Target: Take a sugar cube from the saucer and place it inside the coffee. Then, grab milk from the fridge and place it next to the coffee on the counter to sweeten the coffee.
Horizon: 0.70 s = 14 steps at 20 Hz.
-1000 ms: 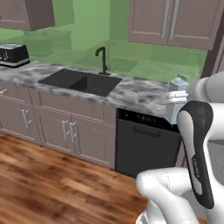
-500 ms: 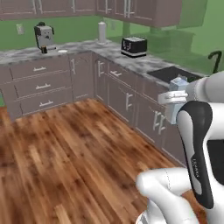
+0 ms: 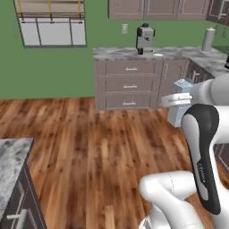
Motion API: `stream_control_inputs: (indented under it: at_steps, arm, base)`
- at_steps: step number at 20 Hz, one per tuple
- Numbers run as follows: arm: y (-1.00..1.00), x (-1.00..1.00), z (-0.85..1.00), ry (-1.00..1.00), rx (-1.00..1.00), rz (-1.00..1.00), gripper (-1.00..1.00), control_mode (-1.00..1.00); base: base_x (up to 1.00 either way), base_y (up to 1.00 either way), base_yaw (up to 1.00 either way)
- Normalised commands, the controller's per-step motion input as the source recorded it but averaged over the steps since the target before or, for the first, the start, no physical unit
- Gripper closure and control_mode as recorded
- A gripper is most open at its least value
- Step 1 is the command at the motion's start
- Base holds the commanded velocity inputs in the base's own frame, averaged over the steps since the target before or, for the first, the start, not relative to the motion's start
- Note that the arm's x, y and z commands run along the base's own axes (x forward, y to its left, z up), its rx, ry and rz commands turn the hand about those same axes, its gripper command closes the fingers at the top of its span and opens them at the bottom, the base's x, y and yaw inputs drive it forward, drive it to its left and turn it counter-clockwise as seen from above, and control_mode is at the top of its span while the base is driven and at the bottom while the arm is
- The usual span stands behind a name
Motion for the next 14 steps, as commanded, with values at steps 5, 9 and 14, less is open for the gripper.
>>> stream_control_inputs:
  at_steps: [5,9,14]
  arm:
    - [0.0,0.0,0.0,0.0,0.0,0.0,1.0,1.0]
    - [0.0,0.0,0.0,0.0,0.0,0.0,1.0,1.0]
    - [0.0,0.0,0.0,0.0,0.0,0.0,1.0,1.0]
  base:
    - [1.0,-0.07,0.54]
    - [1.0,-0.22,0.48]
    - [1.0,-0.33,0.43]
